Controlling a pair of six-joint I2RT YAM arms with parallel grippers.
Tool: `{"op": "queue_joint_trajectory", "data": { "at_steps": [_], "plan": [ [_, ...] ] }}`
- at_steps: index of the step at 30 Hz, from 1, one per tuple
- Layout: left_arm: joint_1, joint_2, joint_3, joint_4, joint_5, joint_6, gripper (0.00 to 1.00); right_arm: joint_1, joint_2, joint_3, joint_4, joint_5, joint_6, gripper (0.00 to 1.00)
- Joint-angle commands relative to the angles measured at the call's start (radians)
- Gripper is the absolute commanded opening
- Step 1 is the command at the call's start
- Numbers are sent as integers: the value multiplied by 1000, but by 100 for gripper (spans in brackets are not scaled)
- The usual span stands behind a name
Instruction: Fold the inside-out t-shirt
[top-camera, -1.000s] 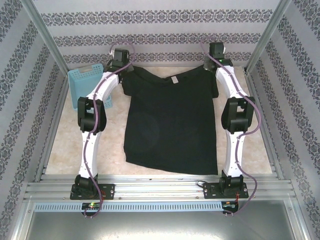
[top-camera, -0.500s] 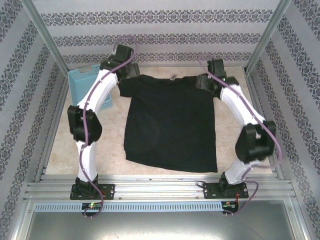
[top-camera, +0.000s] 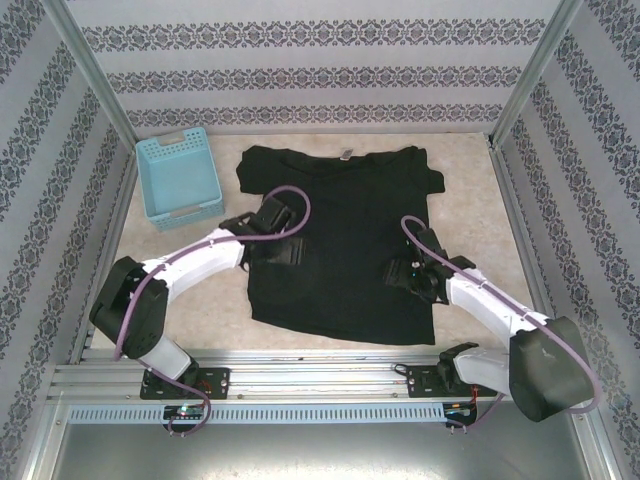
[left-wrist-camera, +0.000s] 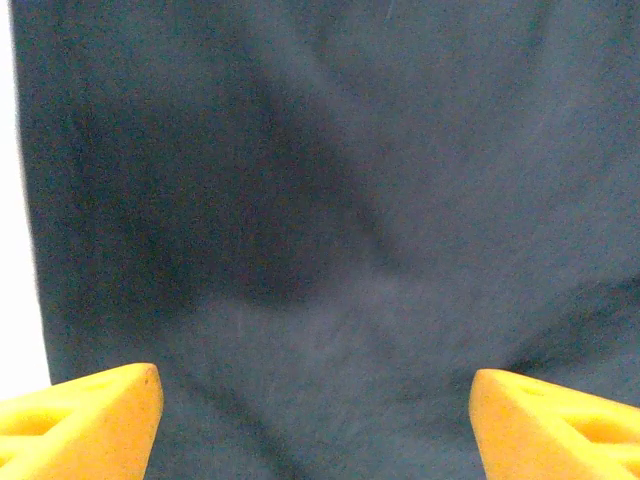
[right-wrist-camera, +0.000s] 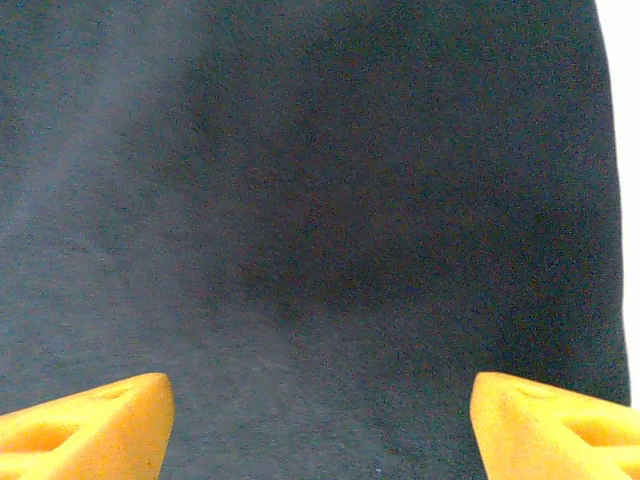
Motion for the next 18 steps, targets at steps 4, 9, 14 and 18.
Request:
{"op": "queue_joint_trajectory", "data": {
  "at_steps": [4,9,14,18],
  "plan": [
    [-13,72,-79,169,33,-90,80,-84,187,78,124,-57,80,77],
    [-12,189,-38,217,76,-123,80,-158,385,235,141,-80,46,76],
    [-33,163,4,183,41,-102,79,-190,494,397,94,-85,-4,74],
    [-134,67,46,75,-87,56,82,-188,378,378,77,-63,-37,75]
  ]
}}
